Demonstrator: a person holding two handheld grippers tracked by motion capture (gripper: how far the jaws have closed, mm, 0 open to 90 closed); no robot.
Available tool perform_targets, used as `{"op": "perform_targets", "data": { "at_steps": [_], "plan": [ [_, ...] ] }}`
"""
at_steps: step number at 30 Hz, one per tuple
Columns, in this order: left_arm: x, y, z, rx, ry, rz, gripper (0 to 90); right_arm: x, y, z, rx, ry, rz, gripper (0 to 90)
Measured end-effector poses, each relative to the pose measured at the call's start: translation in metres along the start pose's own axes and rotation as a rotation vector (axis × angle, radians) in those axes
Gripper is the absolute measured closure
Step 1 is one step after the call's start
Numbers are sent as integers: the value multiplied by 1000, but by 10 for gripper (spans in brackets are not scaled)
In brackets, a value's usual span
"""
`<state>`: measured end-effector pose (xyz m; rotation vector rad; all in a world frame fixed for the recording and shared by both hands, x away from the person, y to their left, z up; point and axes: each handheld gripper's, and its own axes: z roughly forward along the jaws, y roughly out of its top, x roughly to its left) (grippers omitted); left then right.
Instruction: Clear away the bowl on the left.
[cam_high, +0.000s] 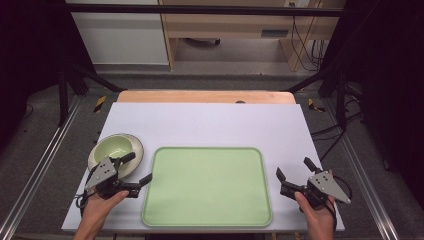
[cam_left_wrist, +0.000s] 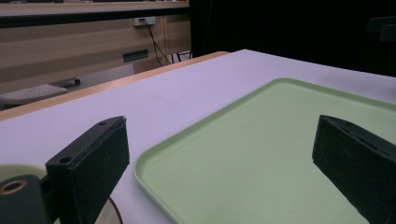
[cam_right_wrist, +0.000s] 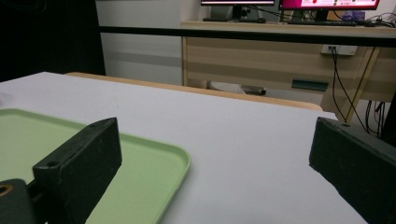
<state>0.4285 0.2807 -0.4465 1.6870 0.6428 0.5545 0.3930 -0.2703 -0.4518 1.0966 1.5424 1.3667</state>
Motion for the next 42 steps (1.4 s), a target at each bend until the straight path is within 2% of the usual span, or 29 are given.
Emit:
{"op": "perform_targets", "data": {
  "at_steps": [3, 7, 9, 10, 13, 14, 15, 16, 17, 19, 20, 21, 22, 23, 24, 25, 26, 27, 28, 29, 30, 32, 33, 34, 35, 36, 39, 40, 42],
  "plan": [
    [-1, 2, 0, -7, 6, -14, 37, -1, 0, 0, 0, -5, -1, 28],
    [-2, 9, 0, -6, 25, -12, 42, 0, 0, -1, 7, -11, -3, 28],
    [-1, 16, -1, 5, 46, -1, 44, 0, 0, -1, 6, -12, -8, 28],
    [0, 25, -3, -3, 44, 0, 45, 0, 0, 0, 8, -16, -5, 29],
    [3, 33, -3, 6, 55, 16, 48, 0, -1, 0, 13, -23, -5, 30],
    [11, 41, -3, 4, 69, -1, 52, -1, -1, 0, 10, -25, -3, 31],
    [11, 41, -3, 4, 69, -1, 53, -1, -1, 0, 10, -25, -3, 31],
    [20, 50, -2, -8, 80, -10, 53, -1, -1, -1, 13, -31, 2, 32],
    [20, 50, -2, -8, 80, -10, 53, -1, -1, -1, 13, -31, 2, 32],
    [29, 60, -1, -1, 101, 5, 52, -1, 0, -2, 10, -34, -1, 33],
    [39, 68, 1, 22, 138, 22, 55, -2, 0, -3, 11, -43, 0, 40],
    [39, 68, 1, 22, 138, 22, 58, -2, 0, -3, 11, -43, 0, 40],
    [48, 74, 1, 45, 195, 51, 67, -2, 0, -3, 7, -52, -5, 44],
    [48, 74, 1, 45, 195, 51, 71, -2, 0, -3, 7, -52, -5, 44],
    [55, 74, 0, 41, 226, 39, 71, -2, 1, -3, 1, -56, -7, 46],
    [55, 74, 0, 41, 226, 39, 71, -2, 1, -3, 1, -56, -7, 46],
    [59, 71, -2, 38, 237, 22, 71, -2, 0, -2, 3, -55, -8, 46],
    [61, 70, -3, 47, 251, 18, 71, -1, 0, -2, 5, -53, -11, 46],
    [65, 64, -8, 77, 289, 36, 67, 0, 0, -1, 5, -47, -11, 45],
    [65, 64, -8, 77, 289, 36, 67, 0, 0, -1, 5, -47, -11, 45],
    [68, 58, -15, 95, 318, 37, 67, 2, 0, -1, 11, -40, -12, 44],
    [70, 55, -17, 106, 332, 33, 66, 3, 1, -1, 10, -32, -7, 44],
    [73, 53, -20, 115, 353, 24, 66, 3, 1, -1, 10, -32, -7, 44],
    [79, 49, -25, 109, 392, -12, 69, 3, 0, 1, 16, -27, -10, 44],
    [79, 49, -25, 109, 392, -12, 69, 3, 0, 1, 16, -27, -10, 44],
    [84, 46, -28, 114, 418, -35, 71, 4, -1, 2, 26, -24, -8, 44],
    [87, 42, -31, 127, 440, -50, 72, 5, -1, 2, 31, -23, -8, 44],
    [90, 39, -33, 133, 461, -80, 78, 6, -1, 2, 29, -18, -11, 45],
    [93, 38, -35, 137, 464, -85, 78, 6, -1, 3, 31, -18, -13, 45]
  ]
}}
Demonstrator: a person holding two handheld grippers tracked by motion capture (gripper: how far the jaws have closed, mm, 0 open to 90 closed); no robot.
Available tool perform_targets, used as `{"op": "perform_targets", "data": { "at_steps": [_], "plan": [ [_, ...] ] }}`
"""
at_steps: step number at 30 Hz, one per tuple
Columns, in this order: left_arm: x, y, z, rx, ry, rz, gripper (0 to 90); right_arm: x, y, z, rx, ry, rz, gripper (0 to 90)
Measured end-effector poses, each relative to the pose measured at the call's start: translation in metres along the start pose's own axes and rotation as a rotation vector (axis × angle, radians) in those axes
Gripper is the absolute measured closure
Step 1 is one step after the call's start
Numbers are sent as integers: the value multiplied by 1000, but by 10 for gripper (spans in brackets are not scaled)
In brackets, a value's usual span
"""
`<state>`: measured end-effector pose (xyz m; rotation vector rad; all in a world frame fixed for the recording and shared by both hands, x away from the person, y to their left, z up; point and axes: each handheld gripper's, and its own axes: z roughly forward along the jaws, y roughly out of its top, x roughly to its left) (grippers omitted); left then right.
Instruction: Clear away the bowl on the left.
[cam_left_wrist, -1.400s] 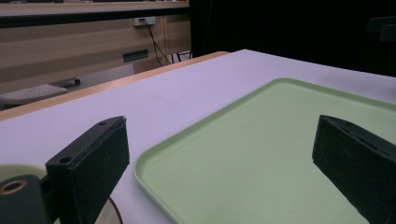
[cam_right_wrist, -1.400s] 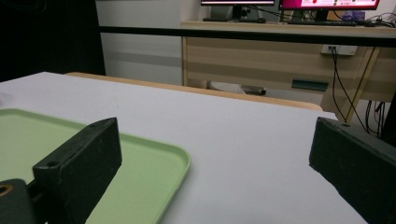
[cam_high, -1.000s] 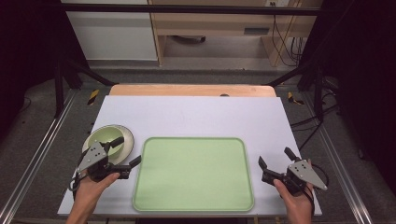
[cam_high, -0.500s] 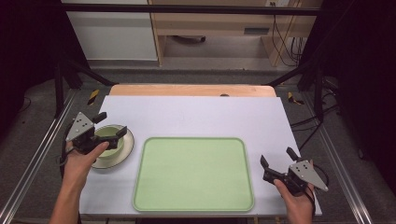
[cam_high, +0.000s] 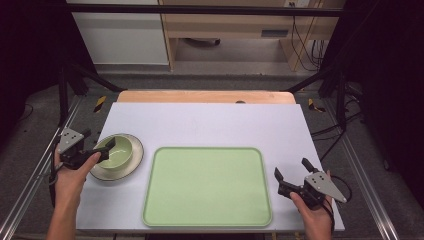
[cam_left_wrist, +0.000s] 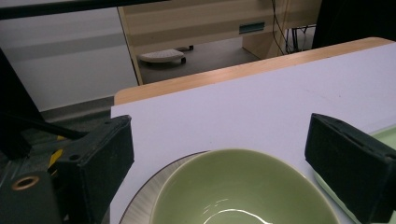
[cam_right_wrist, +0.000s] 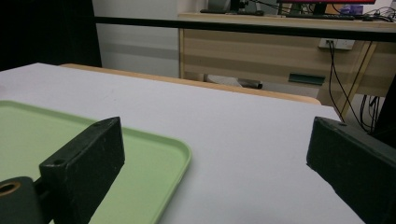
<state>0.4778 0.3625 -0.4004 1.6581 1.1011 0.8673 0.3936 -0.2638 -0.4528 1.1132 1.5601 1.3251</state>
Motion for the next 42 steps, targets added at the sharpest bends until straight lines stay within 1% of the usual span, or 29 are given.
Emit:
{"op": "perform_targets", "data": {
  "at_steps": [3, 4, 5, 6, 9, 10, 11, 12, 13, 15, 16, 17, 18, 20, 22, 23, 24, 25, 26, 27, 29, 30, 31, 33, 36, 38, 41, 42],
  "plan": [
    [2, -2, 1, 22, -2, -3, 80, 0, 0, 1, 3, 0, 0, 46],
    [4, -5, 1, 44, 4, 6, 80, 0, -1, 1, 8, -2, 0, 47],
    [4, -5, 1, 44, 4, 6, 82, 0, -1, 1, 8, -2, 0, 47],
    [5, -6, 1, 55, 5, 5, 82, -1, -1, 0, 8, -3, -1, 47],
    [8, -11, 3, 75, 6, -19, 92, -1, -1, 0, 8, -5, 0, 48],
    [9, -12, 4, 91, 8, -23, 98, 0, -1, 1, 7, -4, -4, 49],
    [9, -12, 4, 91, 8, -23, 101, 0, -1, 1, 7, -4, -4, 49],
    [9, -14, 6, 109, 9, -30, 103, 0, 0, 1, 10, -2, -2, 49],
    [9, -14, 6, 109, 9, -30, 106, 0, 0, 1, 10, -2, -2, 49],
    [10, -16, 7, 130, 12, -24, 109, 0, -1, 1, 13, -2, -5, 50],
    [10, -18, 8, 138, 13, -36, 122, 0, -1, 1, 15, -2, -6, 50],
    [10, -18, 8, 138, 13, -36, 130, 0, -1, 1, 15, -2, -6, 50],
    [10, -19, 8, 151, 19, -36, 130, 0, -1, 1, 14, -1, -7, 50],
    [11, -22, 9, 165, 30, -44, 172, 0, -1, 1, 21, -5, -8, 51],
    [11, -24, 10, 171, 30, -48, 173, 0, -1, 1, 22, -7, -7, 51],
    [12, -24, 11, 182, 32, -44, 176, -1, -1, 1, 22, -7, -3, 52],
    [12, -25, 11, 192, 39, -48, 181, -2, -1, 1, 22, -9, -1, 52],
    [12, -25, 11, 192, 39, -48, 191, -2, -1, 1, 22, -9, -1, 52],
    [13, -27, 12, 197, 44, -65, 203, -2, -2, 1, 24, -8, 0, 53],
    [13, -27, 12, 197, 44, -65, 204, -2, -2, 1, 24, -8, 0, 53],
    [13, -27, 12, 203, 43, -79, 207, -1, -1, 1, 25, -7, 0, 53],
    [14, -27, 13, 217, 49, -85, 225, -1, -1, 0, 26, -4, -2, 53],
    [14, -27, 13, 217, 49, -85, 231, -1, -1, 0, 26, -4, -2, 53],
    [14, -27, 13, 226, 61, -102, 249, -1, -1, 0, 27, -2, -2, 53],
    [15, -28, 13, 233, 61, -104, 301, -1, -2, 1, 31, -2, 1, 53],
    [15, -29, 14, 245, 63, -107, 308, -1, -2, 1, 30, -2, 1, 53],
    [15, -31, 14, 252, 67, -113, 349, -1, -2, 1, 30, 0, -3, 53],
    [16, -31, 15, 265, 70, -117, 364, -1, -2, 1, 33, 1, 1, 53]
  ]
}}
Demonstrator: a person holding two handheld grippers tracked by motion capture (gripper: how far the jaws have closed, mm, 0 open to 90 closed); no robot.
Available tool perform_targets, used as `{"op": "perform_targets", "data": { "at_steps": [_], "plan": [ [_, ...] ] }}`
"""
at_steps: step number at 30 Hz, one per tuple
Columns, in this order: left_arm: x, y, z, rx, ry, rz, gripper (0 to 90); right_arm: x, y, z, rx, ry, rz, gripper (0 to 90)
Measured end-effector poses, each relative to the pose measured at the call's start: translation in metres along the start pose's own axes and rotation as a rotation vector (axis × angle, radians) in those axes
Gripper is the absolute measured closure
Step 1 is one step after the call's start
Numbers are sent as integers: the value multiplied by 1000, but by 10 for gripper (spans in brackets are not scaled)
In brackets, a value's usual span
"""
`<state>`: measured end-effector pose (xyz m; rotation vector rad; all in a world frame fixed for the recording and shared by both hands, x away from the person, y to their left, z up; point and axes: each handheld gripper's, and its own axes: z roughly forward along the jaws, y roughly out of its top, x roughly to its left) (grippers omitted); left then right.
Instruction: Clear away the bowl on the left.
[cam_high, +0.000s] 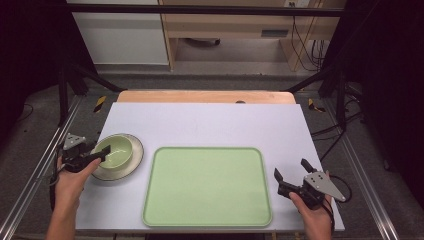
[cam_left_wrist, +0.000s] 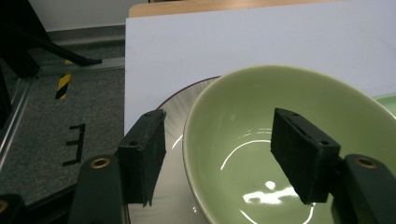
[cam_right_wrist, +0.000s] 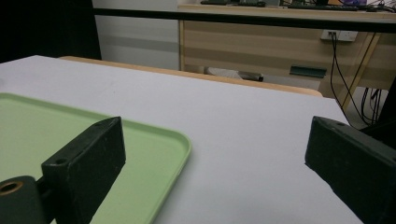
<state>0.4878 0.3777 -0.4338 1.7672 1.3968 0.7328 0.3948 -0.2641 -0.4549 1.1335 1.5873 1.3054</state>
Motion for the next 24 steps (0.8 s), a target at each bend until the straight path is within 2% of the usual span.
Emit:
{"op": "perform_targets", "data": {
  "at_steps": [5, 10, 13, 16, 21, 24],
  "plan": [
    [5, -2, -1, 19, 8, -27, 495, 1, 0, 1, 4, 8, -1, 53],
    [8, -5, 1, 25, 13, -49, 549, 1, -1, 1, 8, 9, 4, 53],
    [11, -7, 3, 54, 12, -56, 574, 1, -1, 2, 11, 15, 3, 53],
    [12, -8, 4, 60, 15, -74, 602, 1, -1, 2, 9, 18, -2, 53],
    [10, -8, 7, 74, 10, -86, 644, 2, -2, 3, 11, 21, 4, 53],
    [10, -6, 9, 86, 6, -92, 705, 2, -2, 3, 13, 24, 3, 53]
  ]
}}
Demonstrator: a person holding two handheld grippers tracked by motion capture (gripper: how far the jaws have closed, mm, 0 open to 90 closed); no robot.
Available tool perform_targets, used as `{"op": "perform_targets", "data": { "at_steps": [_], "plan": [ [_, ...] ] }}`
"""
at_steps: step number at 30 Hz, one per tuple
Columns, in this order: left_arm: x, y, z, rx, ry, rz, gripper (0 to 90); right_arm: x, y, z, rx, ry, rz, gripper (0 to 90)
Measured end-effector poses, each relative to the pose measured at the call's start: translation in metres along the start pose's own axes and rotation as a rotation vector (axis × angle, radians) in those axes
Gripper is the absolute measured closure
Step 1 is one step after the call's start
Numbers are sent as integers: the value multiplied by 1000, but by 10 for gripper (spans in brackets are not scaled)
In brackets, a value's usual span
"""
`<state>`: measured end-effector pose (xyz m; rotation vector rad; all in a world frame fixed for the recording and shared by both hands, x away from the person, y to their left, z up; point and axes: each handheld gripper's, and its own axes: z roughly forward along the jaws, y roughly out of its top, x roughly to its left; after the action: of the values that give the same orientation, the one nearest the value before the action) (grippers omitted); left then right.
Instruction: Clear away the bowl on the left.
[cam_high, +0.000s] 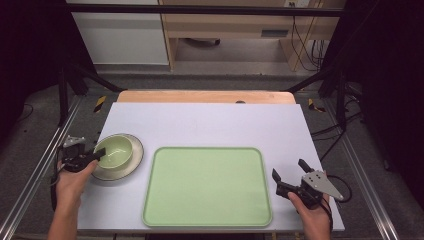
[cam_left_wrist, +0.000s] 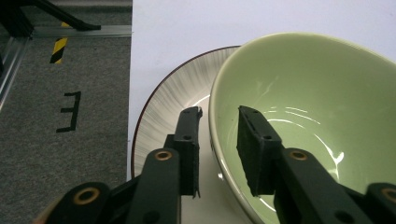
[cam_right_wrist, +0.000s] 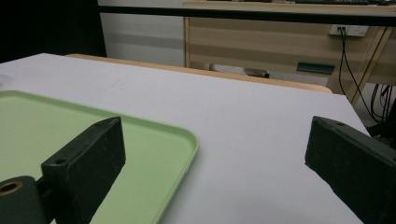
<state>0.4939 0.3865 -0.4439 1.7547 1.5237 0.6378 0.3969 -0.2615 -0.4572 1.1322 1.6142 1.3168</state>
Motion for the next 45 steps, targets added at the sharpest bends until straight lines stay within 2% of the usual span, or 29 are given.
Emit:
{"op": "perform_targets", "data": {
  "at_steps": [4, 12, 16, 27, 29, 37, 45],
  "plan": [
    [0, 1, 1, 6, -3, -7, 784, 1, 0, 1, 1, 4, 10, 53],
    [0, 5, 2, 40, 10, 1, 797, 1, 0, 0, 4, 5, 4, 53],
    [1, 7, 5, 56, 1, -4, 811, 2, 0, 1, 8, 8, -3, 54],
    [-1, 8, 7, 61, -2, -13, 820, 3, 0, 0, 10, 12, -7, 54],
    [0, 7, 6, 56, -7, -27, 823, 3, 0, 0, 10, 9, -4, 54],
    [1, 8, 6, 69, -31, -23, 826, 4, -1, 3, 14, 14, -9, 54],
    [1, 7, 8, 74, -30, -26, 822, 5, -1, 2, 17, 16, -12, 54]
  ]
}}
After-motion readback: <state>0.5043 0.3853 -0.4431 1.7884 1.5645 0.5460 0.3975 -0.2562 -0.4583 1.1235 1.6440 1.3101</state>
